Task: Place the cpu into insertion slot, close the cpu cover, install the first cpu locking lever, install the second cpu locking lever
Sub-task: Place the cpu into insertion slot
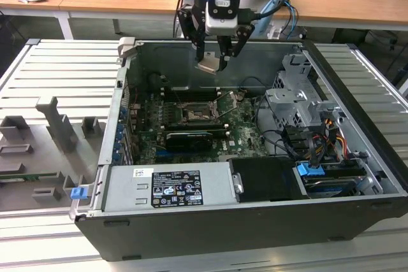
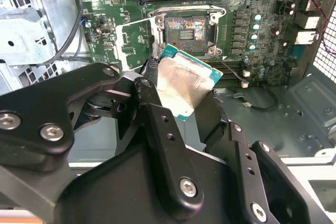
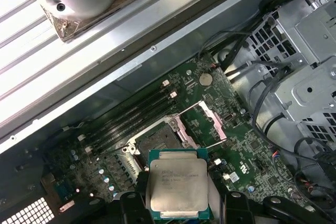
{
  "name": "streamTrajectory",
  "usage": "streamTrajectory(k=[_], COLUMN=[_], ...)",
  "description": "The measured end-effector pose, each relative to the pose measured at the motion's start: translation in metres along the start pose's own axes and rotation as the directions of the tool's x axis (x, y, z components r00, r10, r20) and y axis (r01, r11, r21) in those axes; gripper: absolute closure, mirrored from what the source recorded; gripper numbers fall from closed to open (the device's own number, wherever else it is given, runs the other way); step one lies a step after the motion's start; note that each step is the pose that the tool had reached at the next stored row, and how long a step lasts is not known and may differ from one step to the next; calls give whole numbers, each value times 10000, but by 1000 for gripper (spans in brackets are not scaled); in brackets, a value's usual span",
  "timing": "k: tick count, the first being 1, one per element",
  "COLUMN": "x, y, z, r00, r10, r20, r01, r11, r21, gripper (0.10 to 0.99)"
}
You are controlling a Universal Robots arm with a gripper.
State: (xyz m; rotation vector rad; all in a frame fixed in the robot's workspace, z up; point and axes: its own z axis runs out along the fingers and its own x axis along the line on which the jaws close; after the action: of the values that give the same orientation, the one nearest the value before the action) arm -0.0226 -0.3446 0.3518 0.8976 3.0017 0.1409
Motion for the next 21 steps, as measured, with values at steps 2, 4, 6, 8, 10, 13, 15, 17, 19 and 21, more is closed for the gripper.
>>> streamTrajectory(k=[2, 4, 6, 8, 10, 13, 15, 17, 19, 21], x=[0, 0, 0, 0, 0, -1, -1, -1, -1, -1], y=[0, -1, -2, -2, -2, -2, -3, -3, -3, -3], z=[3, 7, 16, 19, 21, 25, 30, 32, 35, 36], r00=[10000, 10000, 9999, 9999, 9998, 9997, 9996, 9995, 9994, 9993], r10=[34, 61, 108, 146, 179, 228, 285, 312, 342, 364], r20=[3, 5, 10, 13, 16, 20, 25, 27, 30, 32], r01=[-34, -61, -108, -146, -179, -228, -285, -312, -342, -364], r11=[10000, 10000, 9999, 9999, 9998, 9997, 9996, 9995, 9994, 9993], r21=[-1, -2, -2, -3, -4, -5, -6, -7, -8, -8], gripper=[561, 561, 561, 561, 561, 561, 561, 561, 561, 561])
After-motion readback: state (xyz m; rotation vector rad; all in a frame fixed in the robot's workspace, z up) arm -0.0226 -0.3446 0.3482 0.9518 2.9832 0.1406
